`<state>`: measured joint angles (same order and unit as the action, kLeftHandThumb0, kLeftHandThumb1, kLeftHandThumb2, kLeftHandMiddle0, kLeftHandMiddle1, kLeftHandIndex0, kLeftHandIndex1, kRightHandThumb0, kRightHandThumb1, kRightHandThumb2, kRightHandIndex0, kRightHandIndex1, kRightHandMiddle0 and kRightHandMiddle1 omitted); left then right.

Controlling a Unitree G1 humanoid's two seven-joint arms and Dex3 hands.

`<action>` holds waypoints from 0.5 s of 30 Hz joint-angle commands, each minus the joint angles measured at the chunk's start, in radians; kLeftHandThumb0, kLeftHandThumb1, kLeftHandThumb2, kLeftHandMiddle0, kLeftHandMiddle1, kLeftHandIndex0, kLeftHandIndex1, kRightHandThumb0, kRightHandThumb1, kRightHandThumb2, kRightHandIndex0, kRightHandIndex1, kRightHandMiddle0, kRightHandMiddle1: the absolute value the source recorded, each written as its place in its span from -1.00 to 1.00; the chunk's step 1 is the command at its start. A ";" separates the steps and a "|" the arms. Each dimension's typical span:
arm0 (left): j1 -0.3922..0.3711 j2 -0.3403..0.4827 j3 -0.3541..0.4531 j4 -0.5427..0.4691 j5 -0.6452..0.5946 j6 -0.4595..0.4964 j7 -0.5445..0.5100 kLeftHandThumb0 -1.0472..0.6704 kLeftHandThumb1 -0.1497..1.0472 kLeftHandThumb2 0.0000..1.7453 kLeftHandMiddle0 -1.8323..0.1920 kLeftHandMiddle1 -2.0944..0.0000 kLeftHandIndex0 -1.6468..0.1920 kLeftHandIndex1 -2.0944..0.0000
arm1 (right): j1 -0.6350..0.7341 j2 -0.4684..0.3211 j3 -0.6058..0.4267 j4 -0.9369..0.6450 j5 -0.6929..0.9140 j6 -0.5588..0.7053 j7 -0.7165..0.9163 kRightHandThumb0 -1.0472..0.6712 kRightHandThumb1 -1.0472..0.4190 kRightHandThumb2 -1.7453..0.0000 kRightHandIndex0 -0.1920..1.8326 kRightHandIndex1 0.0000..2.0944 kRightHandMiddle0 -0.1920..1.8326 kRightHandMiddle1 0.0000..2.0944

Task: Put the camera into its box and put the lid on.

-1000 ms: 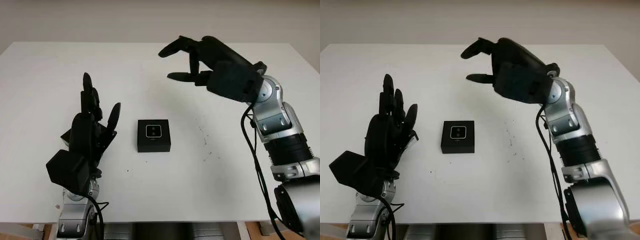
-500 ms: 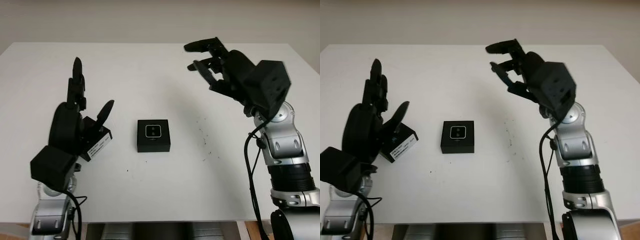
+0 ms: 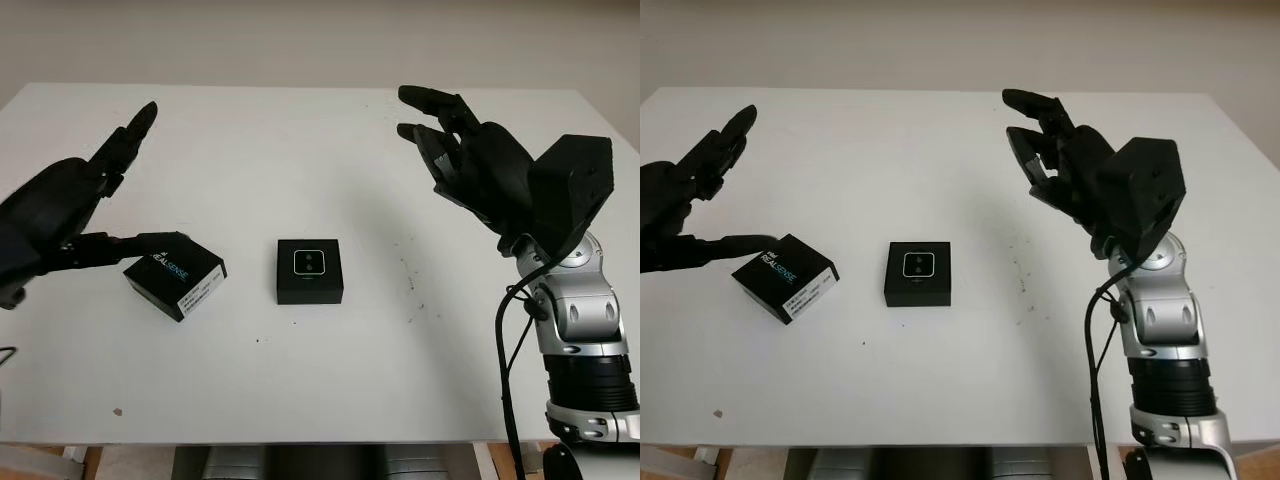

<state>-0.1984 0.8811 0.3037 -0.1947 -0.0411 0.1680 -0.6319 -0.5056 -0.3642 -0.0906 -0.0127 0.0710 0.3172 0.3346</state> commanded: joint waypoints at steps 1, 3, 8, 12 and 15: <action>-0.029 0.033 -0.019 0.022 0.002 -0.015 -0.031 -0.70 0.62 -0.97 0.99 0.95 0.99 0.96 | 0.005 -0.006 -0.011 -0.022 0.011 0.011 -0.003 -0.55 -1.00 0.33 -0.90 -0.37 -1.00 -0.31; -0.064 0.053 -0.044 0.070 -0.019 -0.044 -0.091 -0.63 0.60 -0.96 1.00 0.98 1.00 0.98 | 0.007 -0.006 -0.015 -0.023 0.021 0.014 0.000 -0.54 -1.00 0.32 -0.90 -0.37 -1.00 -0.33; -0.151 0.121 -0.156 0.144 0.076 -0.123 -0.172 -0.60 0.60 -0.94 1.00 1.00 1.00 1.00 | 0.013 0.009 -0.029 -0.031 0.047 0.028 -0.018 -0.55 -1.00 0.30 -0.92 -0.37 -1.00 -0.36; -0.210 0.144 -0.260 0.159 0.195 -0.197 -0.191 -0.58 0.59 -0.94 1.00 1.00 1.00 1.00 | 0.027 0.052 -0.055 -0.078 0.085 0.091 -0.077 -0.59 -1.00 0.25 -0.99 -0.48 -1.00 -0.54; -0.230 0.157 -0.313 0.169 0.278 -0.264 -0.194 -0.58 0.64 -0.93 1.00 1.00 1.00 1.00 | 0.041 0.062 -0.063 -0.103 0.103 0.109 -0.097 -0.60 -1.00 0.19 -1.00 -0.65 -0.99 -0.72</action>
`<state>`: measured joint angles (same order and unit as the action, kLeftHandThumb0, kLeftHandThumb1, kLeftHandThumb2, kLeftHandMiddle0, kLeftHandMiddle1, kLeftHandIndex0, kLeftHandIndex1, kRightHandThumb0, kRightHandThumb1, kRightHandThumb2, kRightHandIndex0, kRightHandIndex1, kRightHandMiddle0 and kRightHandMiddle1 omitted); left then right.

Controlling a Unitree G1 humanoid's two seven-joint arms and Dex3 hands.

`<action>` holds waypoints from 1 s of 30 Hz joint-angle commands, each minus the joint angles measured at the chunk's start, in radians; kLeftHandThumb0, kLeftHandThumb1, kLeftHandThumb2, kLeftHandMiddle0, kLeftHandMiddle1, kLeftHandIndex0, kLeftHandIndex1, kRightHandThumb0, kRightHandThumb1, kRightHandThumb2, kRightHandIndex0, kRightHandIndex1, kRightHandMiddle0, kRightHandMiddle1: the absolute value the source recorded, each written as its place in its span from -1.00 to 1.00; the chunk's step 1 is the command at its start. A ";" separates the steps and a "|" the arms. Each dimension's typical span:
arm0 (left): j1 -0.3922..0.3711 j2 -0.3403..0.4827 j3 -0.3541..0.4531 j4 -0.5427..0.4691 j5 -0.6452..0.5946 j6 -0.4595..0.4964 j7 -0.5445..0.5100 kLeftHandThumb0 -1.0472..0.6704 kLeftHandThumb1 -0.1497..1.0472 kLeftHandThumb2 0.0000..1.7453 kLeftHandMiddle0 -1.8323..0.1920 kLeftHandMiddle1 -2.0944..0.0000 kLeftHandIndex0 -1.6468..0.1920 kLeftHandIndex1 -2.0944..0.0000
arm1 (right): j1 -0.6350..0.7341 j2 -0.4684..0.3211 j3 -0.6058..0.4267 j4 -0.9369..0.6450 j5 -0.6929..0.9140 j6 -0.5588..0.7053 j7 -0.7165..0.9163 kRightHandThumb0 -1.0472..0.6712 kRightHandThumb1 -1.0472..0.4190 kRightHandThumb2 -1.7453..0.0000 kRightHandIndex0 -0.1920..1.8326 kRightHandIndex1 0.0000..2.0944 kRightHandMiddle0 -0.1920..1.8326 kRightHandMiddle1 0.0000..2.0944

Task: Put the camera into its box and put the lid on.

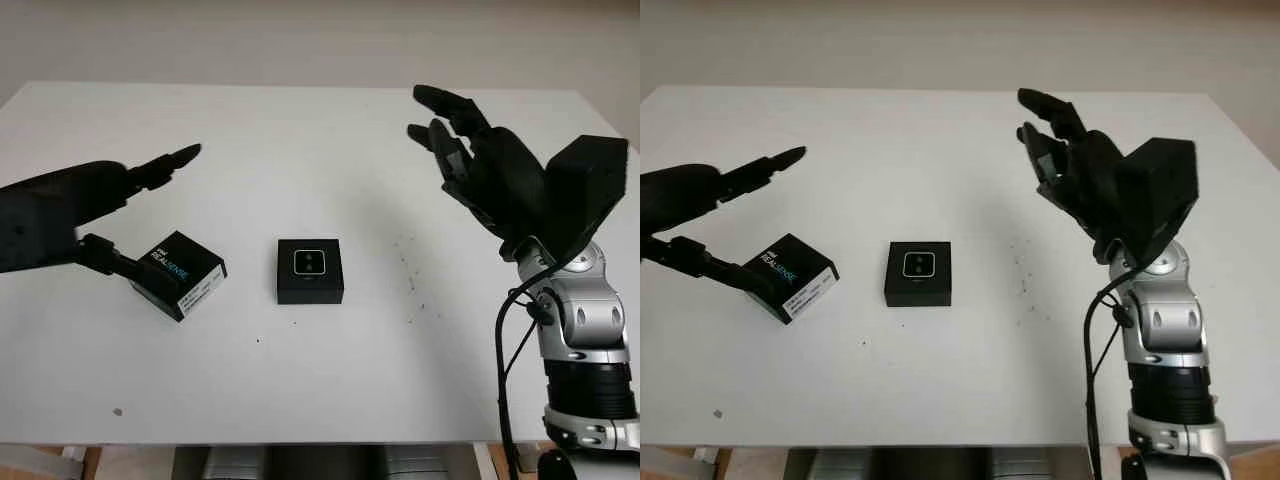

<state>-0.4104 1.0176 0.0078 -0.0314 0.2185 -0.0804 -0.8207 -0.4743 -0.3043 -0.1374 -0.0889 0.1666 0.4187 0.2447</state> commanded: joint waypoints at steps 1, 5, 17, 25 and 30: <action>-0.021 0.025 -0.032 0.007 0.046 -0.039 -0.005 -0.56 0.64 -0.93 1.00 1.00 1.00 1.00 | 0.013 0.007 -0.019 -0.033 0.012 0.014 -0.016 -0.61 -1.00 0.18 -1.00 -0.70 -0.99 -0.77; -0.025 0.025 -0.066 0.021 0.122 -0.115 0.009 -0.51 0.61 -0.94 1.00 1.00 1.00 1.00 | 0.024 0.017 -0.028 -0.053 0.037 0.050 -0.033 -0.63 -1.00 0.15 -1.00 -0.90 -0.99 -0.92; -0.075 0.021 -0.151 0.085 0.317 -0.223 0.056 -0.41 0.55 -0.94 0.99 0.96 0.97 0.96 | 0.062 0.011 -0.051 -0.055 0.088 0.065 -0.023 -0.62 -1.00 0.15 -1.00 -1.00 -1.00 -1.00; -0.125 0.014 -0.170 0.140 0.376 -0.262 0.060 -0.39 0.56 -0.94 0.96 0.94 0.95 0.95 | 0.074 0.016 -0.051 -0.036 0.084 0.052 -0.030 -0.61 -1.00 0.14 -0.99 -0.99 -1.00 -0.99; -0.145 -0.002 -0.184 0.196 0.389 -0.290 0.092 -0.36 0.57 -0.93 0.93 0.94 0.92 0.94 | 0.081 0.008 -0.049 -0.033 0.078 0.049 -0.025 -0.62 -1.00 0.15 -0.99 -0.98 -1.00 -0.98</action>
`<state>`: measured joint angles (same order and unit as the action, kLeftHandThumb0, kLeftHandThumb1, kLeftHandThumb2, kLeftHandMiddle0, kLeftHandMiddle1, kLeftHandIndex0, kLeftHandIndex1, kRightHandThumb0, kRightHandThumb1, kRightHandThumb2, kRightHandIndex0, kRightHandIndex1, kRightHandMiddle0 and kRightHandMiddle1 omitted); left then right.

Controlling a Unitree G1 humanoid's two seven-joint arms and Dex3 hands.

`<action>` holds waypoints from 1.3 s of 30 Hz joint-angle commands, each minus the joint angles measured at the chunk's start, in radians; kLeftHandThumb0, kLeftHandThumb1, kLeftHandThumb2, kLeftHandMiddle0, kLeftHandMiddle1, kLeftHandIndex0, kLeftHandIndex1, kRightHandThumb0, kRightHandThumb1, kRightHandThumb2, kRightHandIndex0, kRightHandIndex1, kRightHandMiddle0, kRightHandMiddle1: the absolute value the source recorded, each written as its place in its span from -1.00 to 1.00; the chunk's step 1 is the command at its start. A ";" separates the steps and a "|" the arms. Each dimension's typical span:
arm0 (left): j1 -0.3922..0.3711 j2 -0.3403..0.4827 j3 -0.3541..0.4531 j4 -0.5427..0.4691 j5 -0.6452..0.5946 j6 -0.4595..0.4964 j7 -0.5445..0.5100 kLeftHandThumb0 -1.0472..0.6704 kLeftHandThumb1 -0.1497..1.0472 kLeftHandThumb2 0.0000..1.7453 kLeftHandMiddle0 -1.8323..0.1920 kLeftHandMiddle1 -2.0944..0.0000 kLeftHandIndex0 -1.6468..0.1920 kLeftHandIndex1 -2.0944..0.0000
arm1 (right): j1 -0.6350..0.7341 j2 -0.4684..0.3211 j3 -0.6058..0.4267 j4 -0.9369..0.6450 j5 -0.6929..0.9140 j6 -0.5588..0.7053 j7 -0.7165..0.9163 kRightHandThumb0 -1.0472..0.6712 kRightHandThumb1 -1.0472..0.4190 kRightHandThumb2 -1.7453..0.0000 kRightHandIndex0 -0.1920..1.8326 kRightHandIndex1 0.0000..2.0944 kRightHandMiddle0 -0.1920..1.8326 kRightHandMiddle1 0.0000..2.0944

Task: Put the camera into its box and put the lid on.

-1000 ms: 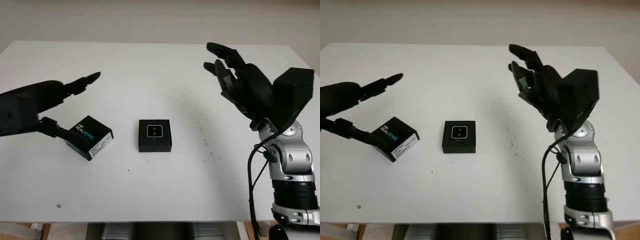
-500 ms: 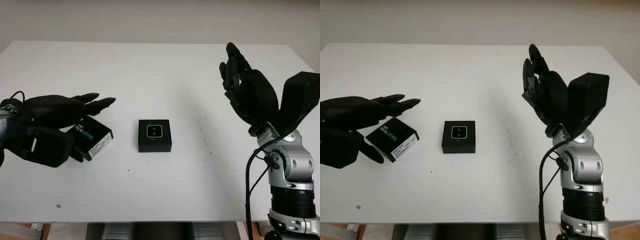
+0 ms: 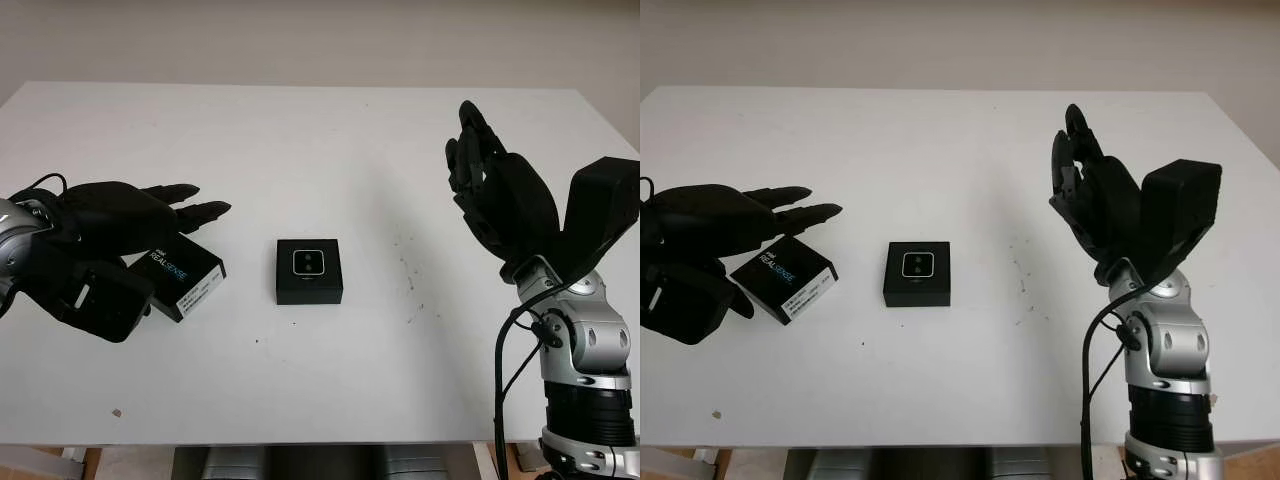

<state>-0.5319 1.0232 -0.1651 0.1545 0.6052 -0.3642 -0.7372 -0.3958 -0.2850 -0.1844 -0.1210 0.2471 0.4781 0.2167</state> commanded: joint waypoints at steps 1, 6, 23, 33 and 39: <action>-0.031 -0.011 -0.017 0.023 0.008 -0.013 0.016 -0.35 0.58 -0.93 0.92 0.94 0.92 0.94 | 0.004 -0.012 -0.003 0.000 -0.002 -0.011 0.005 -0.62 -1.00 0.15 -0.99 -0.98 -1.00 -0.98; -0.052 -0.032 -0.033 0.073 -0.005 -0.030 0.032 -0.30 0.63 -0.93 0.87 0.93 0.87 0.92 | 0.012 -0.014 -0.004 0.001 -0.012 -0.020 0.004 -0.62 -1.00 0.16 -0.98 -0.96 -0.98 -0.97; -0.034 -0.097 -0.060 0.143 -0.011 -0.016 0.081 -0.22 0.65 -0.94 0.62 0.92 0.63 0.88 | 0.025 -0.010 -0.020 -0.010 -0.016 -0.024 -0.004 -0.62 -1.00 0.19 -0.96 -0.95 -0.96 -0.95; -0.006 -0.111 -0.066 0.179 -0.002 -0.081 0.198 -0.20 0.65 -0.94 0.68 -0.56 0.34 0.65 | 0.033 -0.011 -0.021 -0.032 -0.015 -0.001 -0.023 -0.61 -1.00 0.19 -0.97 -0.95 -0.97 -0.95; 0.001 -0.106 -0.067 0.191 -0.001 -0.123 0.231 -0.17 0.80 -0.93 0.38 -0.99 0.45 -0.10 | 0.031 -0.013 -0.018 -0.028 -0.012 -0.005 -0.019 -0.60 -1.00 0.18 -0.96 -0.95 -0.95 -0.94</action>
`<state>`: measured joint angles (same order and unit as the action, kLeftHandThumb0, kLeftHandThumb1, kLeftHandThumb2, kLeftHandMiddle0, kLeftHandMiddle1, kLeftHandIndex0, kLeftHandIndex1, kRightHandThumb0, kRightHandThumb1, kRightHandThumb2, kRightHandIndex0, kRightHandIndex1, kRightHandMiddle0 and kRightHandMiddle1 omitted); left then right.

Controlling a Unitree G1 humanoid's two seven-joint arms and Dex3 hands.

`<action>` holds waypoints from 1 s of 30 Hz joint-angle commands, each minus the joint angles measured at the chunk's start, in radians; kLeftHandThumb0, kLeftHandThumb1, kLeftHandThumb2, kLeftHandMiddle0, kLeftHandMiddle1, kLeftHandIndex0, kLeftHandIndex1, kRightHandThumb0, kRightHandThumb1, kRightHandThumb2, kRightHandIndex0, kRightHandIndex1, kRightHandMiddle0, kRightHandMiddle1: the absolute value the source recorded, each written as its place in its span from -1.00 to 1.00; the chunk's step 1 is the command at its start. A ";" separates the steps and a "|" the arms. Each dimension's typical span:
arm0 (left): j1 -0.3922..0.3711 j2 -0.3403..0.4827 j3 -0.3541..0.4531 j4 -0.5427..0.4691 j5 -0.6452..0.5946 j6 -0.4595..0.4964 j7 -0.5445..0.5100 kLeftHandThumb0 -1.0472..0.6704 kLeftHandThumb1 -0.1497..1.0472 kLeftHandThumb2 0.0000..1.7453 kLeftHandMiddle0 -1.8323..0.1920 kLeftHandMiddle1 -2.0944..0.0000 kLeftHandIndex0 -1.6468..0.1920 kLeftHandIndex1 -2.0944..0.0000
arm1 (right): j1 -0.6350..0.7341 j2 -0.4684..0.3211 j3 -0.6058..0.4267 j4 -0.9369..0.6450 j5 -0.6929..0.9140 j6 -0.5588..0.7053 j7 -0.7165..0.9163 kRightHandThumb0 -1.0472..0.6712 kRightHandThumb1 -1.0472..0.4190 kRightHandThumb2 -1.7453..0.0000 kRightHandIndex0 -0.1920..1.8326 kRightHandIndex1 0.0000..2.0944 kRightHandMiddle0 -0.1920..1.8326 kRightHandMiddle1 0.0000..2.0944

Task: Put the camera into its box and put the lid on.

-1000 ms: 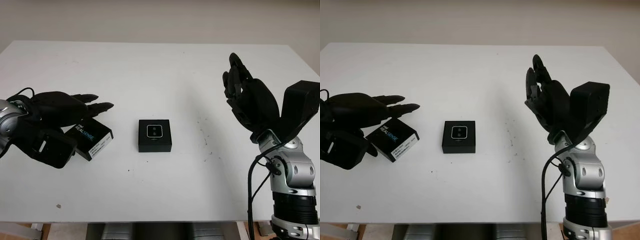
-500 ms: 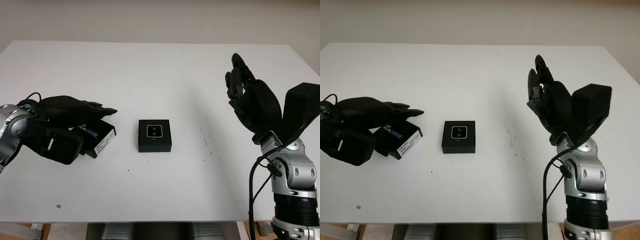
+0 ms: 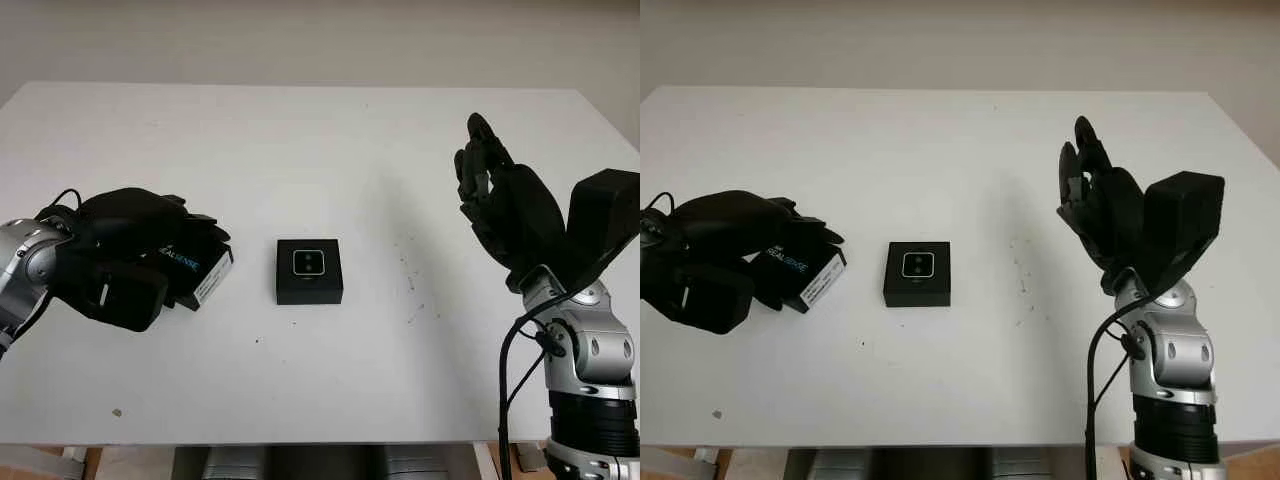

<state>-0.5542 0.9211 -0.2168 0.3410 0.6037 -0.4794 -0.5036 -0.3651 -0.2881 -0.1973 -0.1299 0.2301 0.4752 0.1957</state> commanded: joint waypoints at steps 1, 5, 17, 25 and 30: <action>0.023 -0.002 -0.014 0.002 -0.003 -0.007 -0.008 -0.16 0.82 -0.93 0.34 -1.00 0.43 -0.15 | 0.001 -0.011 -0.004 -0.017 0.003 -0.008 0.006 -0.60 -1.00 0.18 -0.97 -0.95 -0.96 -0.94; 0.027 0.000 -0.007 -0.008 -0.016 -0.009 -0.008 -0.13 0.88 -0.93 0.27 -1.00 0.37 -0.25 | 0.004 -0.010 -0.003 -0.010 -0.003 -0.021 0.012 -0.59 -1.00 0.18 -0.97 -0.95 -0.96 -0.95; -0.006 -0.014 0.028 -0.109 -0.135 0.127 -0.134 -0.12 1.00 -0.86 0.43 -1.00 0.56 -0.25 | 0.007 0.013 0.001 0.004 -0.005 -0.035 -0.003 -0.58 -1.00 0.19 -0.96 -0.95 -0.97 -0.95; -0.089 -0.028 0.014 -0.147 -0.121 0.184 -0.181 -0.14 1.00 -0.80 0.49 -0.60 0.56 -0.29 | 0.014 0.023 0.013 0.004 -0.011 -0.027 -0.015 -0.55 -1.00 0.16 -0.96 -0.95 -0.97 -0.95; -0.132 -0.054 0.006 -0.165 -0.114 0.232 -0.204 -0.11 1.00 -0.82 0.43 -0.80 0.54 -0.28 | 0.023 0.037 0.015 -0.009 -0.002 -0.013 -0.025 -0.54 -1.00 0.17 -0.96 -0.95 -0.98 -0.95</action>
<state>-0.6643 0.8774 -0.2045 0.1870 0.4905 -0.2563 -0.6995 -0.3523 -0.2555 -0.1820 -0.1219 0.2215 0.4539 0.1744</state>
